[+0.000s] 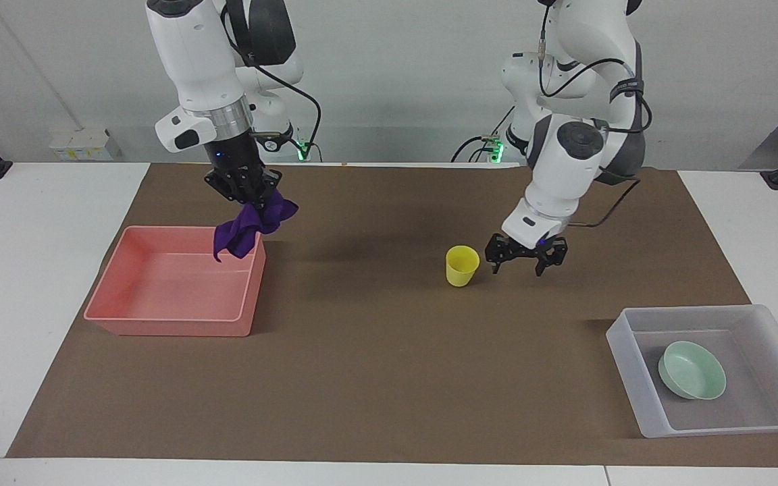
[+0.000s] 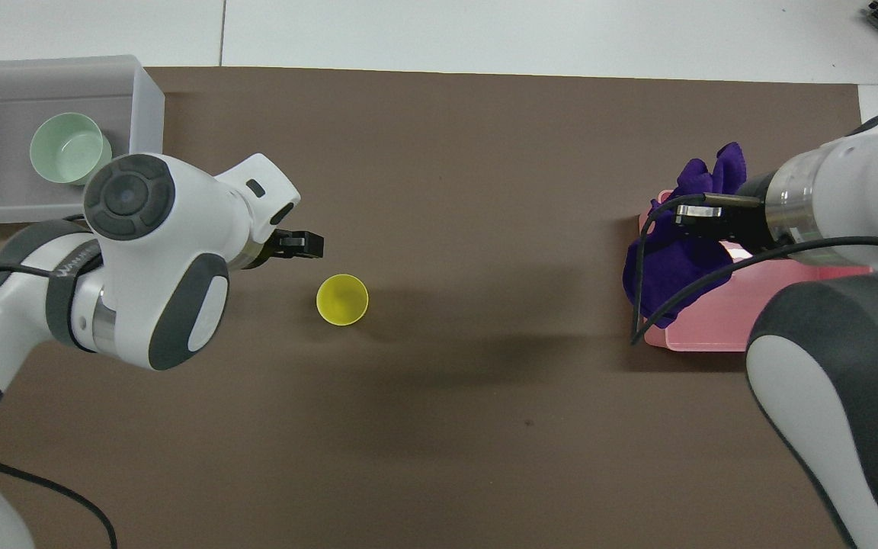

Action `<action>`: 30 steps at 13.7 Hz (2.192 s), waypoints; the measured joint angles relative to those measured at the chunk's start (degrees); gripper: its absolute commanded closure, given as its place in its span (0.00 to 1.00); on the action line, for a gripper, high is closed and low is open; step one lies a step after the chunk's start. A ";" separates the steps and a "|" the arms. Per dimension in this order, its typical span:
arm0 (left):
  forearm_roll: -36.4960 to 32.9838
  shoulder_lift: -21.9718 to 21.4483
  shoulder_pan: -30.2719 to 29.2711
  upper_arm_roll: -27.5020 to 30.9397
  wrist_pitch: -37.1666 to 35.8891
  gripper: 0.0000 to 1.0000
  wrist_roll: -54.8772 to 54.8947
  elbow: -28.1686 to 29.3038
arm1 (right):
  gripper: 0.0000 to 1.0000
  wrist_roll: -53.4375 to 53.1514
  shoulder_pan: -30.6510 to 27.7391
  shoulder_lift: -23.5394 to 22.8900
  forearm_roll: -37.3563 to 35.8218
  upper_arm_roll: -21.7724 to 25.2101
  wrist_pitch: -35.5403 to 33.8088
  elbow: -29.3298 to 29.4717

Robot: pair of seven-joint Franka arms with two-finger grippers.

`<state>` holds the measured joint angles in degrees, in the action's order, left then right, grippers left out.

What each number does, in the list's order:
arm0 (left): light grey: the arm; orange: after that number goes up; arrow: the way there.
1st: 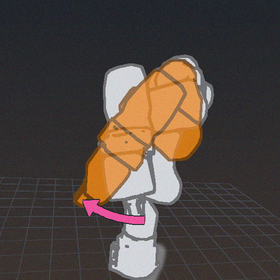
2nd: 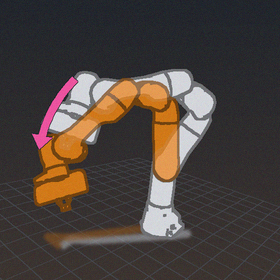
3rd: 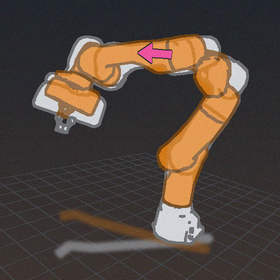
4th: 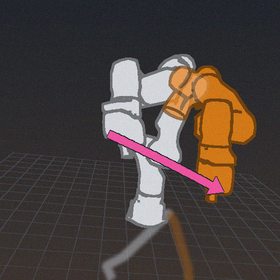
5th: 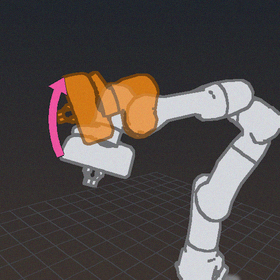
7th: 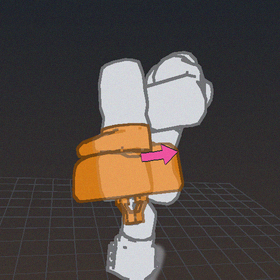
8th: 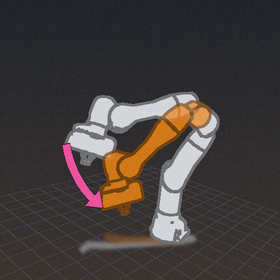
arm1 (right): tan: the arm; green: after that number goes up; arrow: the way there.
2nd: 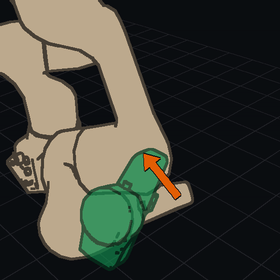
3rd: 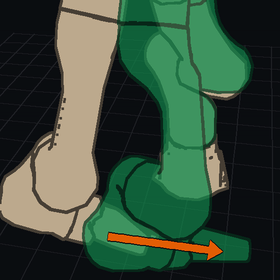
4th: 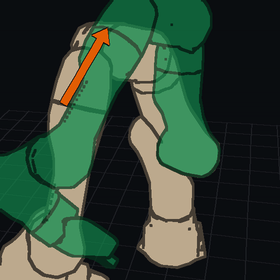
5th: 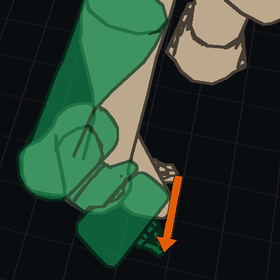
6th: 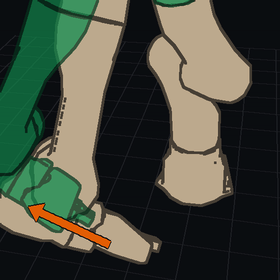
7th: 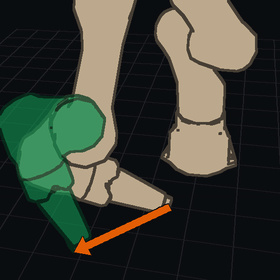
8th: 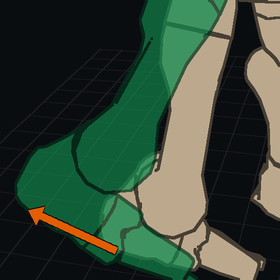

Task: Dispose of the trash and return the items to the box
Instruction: 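Carry the purple cloth into the pink box while the left gripper reaches the cup, then grasp the yellow cup with the left gripper and lift it toward the white box, then lower the yellow cup into the green bowl while the right gripper presses the cloth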

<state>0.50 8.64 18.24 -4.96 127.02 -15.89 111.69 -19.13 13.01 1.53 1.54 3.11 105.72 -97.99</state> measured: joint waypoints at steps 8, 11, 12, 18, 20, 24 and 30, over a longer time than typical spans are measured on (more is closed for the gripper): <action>0.00 -2.68 6.10 0.05 9.92 0.63 -1.29 11.83 | 1.00 13.41 -8.17 0.02 0.00 0.16 -4.81 3.83; 0.00 -2.58 6.34 0.15 13.82 1.00 -1.29 14.68 | 1.00 17.07 -11.81 -0.11 0.00 0.21 -4.07 2.90; 0.00 -2.59 6.34 0.34 13.97 1.00 -1.29 14.67 | 1.00 18.52 -12.82 -0.22 0.00 0.22 -3.00 2.05; 0.00 -4.44 3.76 1.88 10.97 1.00 -1.34 10.67 | 1.00 22.12 -15.09 -1.18 0.00 0.25 8.37 -7.03; -0.02 -5.85 -0.37 2.13 7.23 1.00 -1.23 6.31 | 1.00 22.14 -15.13 -1.99 0.00 0.25 14.05 -11.40; -0.06 -5.50 -10.30 2.46 5.11 1.00 5.77 -0.83 | 1.00 23.64 -16.35 -3.97 0.00 0.25 23.36 -18.57; -0.05 3.50 -25.07 2.55 -3.19 1.00 22.07 -15.56 | 1.00 23.88 -17.12 -4.65 0.00 0.25 29.31 -25.59</action>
<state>0.45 12.13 -6.83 -2.41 123.83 6.18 96.13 4.75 -4.12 -3.12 1.54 3.36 135.04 -123.58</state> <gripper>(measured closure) 0.974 0.916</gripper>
